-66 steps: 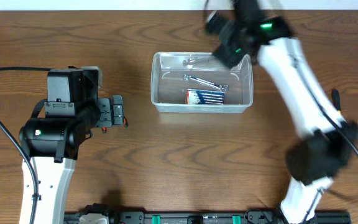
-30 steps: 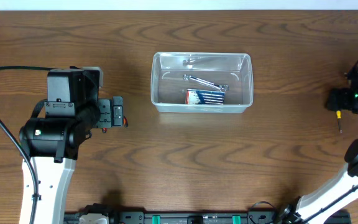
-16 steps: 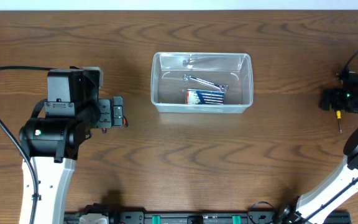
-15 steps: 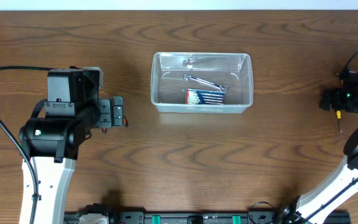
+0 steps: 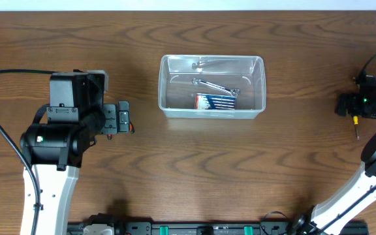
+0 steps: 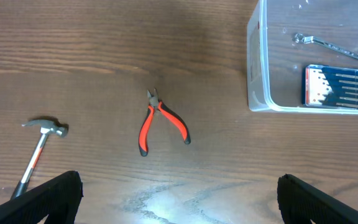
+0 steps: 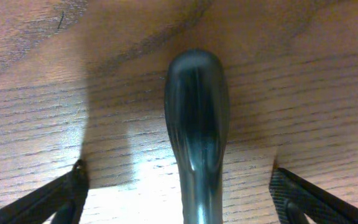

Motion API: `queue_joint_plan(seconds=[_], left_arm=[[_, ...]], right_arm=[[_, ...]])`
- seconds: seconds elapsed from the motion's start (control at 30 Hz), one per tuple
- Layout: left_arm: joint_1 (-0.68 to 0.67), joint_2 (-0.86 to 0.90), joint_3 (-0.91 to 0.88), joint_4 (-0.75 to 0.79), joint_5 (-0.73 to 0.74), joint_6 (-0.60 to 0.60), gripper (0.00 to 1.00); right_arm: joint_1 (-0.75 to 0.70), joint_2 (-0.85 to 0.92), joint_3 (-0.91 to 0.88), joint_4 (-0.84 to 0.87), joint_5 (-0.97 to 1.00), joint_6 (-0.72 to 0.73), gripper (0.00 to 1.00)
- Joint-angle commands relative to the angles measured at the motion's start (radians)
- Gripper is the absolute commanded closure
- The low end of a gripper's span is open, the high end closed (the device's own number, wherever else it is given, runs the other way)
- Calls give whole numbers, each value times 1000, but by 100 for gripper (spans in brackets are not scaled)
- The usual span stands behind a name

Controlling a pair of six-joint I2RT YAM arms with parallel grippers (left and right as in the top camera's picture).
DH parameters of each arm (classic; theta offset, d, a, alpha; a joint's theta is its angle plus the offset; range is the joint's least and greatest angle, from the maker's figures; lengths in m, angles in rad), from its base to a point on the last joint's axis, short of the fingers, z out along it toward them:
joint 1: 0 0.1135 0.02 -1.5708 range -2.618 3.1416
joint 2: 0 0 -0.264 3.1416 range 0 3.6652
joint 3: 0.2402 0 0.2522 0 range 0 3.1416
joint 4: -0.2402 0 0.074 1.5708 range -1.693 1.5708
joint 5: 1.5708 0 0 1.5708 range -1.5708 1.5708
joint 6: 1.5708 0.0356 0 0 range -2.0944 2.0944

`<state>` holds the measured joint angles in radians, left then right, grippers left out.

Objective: Pack container
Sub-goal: 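Move the right gripper to the yellow-black screwdriver and grasp it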

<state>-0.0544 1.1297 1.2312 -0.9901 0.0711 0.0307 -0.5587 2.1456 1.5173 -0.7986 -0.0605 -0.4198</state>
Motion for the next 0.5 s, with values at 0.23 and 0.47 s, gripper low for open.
queue_joint_plan(seconds=[0.23, 0.47], left_arm=[[-2, 2, 18, -4, -11, 10, 2], [-2, 2, 18, -4, -11, 10, 2]], right_arm=[[7, 52, -8, -5, -12, -3, 43], [9, 52, -8, -5, -23, -3, 57]])
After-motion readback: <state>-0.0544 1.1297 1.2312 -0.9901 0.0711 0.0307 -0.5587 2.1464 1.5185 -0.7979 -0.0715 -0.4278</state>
